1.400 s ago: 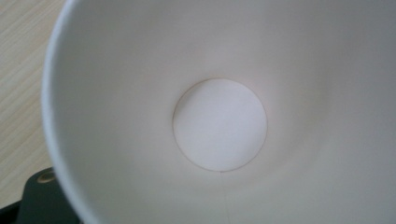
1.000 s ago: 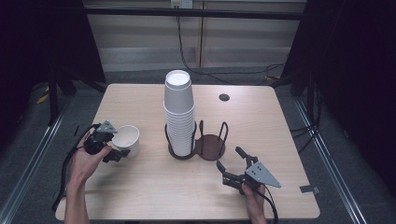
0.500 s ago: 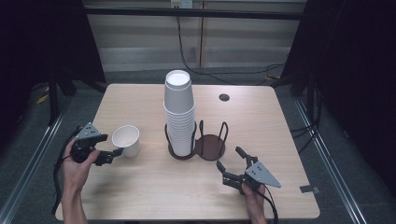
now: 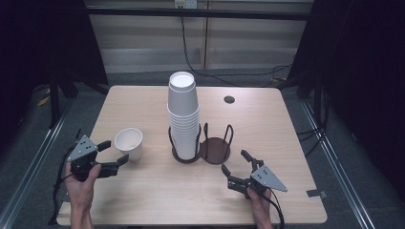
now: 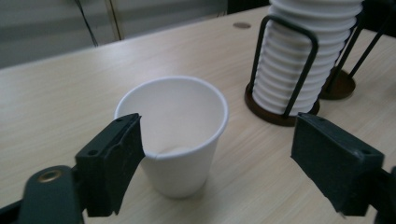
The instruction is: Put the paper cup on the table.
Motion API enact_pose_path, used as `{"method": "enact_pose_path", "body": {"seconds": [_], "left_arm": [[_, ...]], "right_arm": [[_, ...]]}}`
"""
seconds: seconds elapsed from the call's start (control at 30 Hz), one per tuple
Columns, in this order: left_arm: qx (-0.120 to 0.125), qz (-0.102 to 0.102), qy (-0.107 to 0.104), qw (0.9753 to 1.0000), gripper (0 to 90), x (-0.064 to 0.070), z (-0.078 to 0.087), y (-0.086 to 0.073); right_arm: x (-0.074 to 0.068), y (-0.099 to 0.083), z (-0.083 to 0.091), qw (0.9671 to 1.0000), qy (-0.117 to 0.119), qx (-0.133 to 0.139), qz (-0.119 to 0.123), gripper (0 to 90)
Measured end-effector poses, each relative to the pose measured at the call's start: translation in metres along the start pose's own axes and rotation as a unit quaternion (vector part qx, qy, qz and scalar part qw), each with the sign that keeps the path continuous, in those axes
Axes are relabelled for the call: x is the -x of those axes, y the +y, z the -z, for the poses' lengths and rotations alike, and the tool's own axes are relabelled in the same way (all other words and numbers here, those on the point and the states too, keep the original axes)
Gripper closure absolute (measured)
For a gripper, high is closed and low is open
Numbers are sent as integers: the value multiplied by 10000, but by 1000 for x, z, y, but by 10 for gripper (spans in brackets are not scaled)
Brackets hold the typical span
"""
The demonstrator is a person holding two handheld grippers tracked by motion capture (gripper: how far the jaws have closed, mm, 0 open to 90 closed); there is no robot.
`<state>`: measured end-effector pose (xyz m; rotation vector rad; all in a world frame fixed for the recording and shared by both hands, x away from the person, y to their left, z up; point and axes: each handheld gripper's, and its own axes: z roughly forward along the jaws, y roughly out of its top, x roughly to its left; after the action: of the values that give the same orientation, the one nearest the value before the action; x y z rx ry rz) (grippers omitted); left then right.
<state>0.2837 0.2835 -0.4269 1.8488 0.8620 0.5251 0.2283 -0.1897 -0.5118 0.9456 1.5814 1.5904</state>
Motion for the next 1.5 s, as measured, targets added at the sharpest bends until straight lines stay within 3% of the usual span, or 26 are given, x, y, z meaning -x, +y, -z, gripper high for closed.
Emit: {"method": "enact_pose_path", "body": {"seconds": [0.03,0.1,0.17,0.27,0.33,0.37,0.47,0.57,0.7,0.73,0.77,0.9,0.97,1.07,1.1,1.2,1.23,1.3,1.33,1.4,1.5], "left_arm": [[0,0,0,10000,206,0,0,0],[234,-18,-96,9997,220,8,0,-1],[257,55,-141,9996,218,11,-1,-1],[361,47,9,9993,202,20,-2,-3],[597,83,-195,9980,202,29,-3,-5],[630,128,-159,9978,202,34,-5,-5],[630,89,-104,9979,200,40,-10,-6],[756,129,-204,9968,188,49,-19,-12],[783,26,-222,9967,165,64,-33,-17],[785,-21,-100,9969,159,71,-38,-18],[781,-119,-163,9967,158,74,-40,-19],[847,-156,-242,9960,158,85,-54,-24],[886,-85,-358,9954,158,89,-61,-27],[853,-79,-302,9959,158,95,-69,-31],[916,-1,-412,9949,158,97,-72,-33],[889,22,-375,9953,158,103,-78,-39],[838,-36,-275,9961,158,105,-80,-40],[790,-26,-469,9958,158,108,-85,-42],[813,-124,-503,9953,158,109,-88,-42],[837,-94,-557,9949,158,110,-89,-43],[1059,-29,-413,9935,158,116,-91,-46]], "right_arm": [[0,0,0,10000,0,0,0,133],[0,0,0,10000,0,1,1,133],[0,0,0,10000,0,2,2,133],[0,0,0,10000,0,1,1,133],[0,0,0,10000,1,0,0,133],[0,0,0,10000,-1,2,2,133],[0,0,0,10000,0,1,1,133],[0,0,0,10000,-12,0,0,133],[0,0,0,10000,-2,-2,-1,133],[0,0,0,10000,-11,0,-1,133],[0,0,0,10000,-3,0,-1,133],[0,0,0,10000,-15,2,3,133],[0,0,0,10000,-19,-1,-1,133],[0,0,0,10000,-18,3,4,133],[0,0,0,10000,-18,3,4,133],[0,0,0,10000,-21,2,2,133],[0,0,0,10000,-23,-1,-3,132],[0,0,0,10000,-22,-1,-2,132],[0,0,0,10000,-22,3,3,132],[0,0,0,10000,-23,3,3,132],[0,0,0,10000,-21,-3,-3,132]]}}
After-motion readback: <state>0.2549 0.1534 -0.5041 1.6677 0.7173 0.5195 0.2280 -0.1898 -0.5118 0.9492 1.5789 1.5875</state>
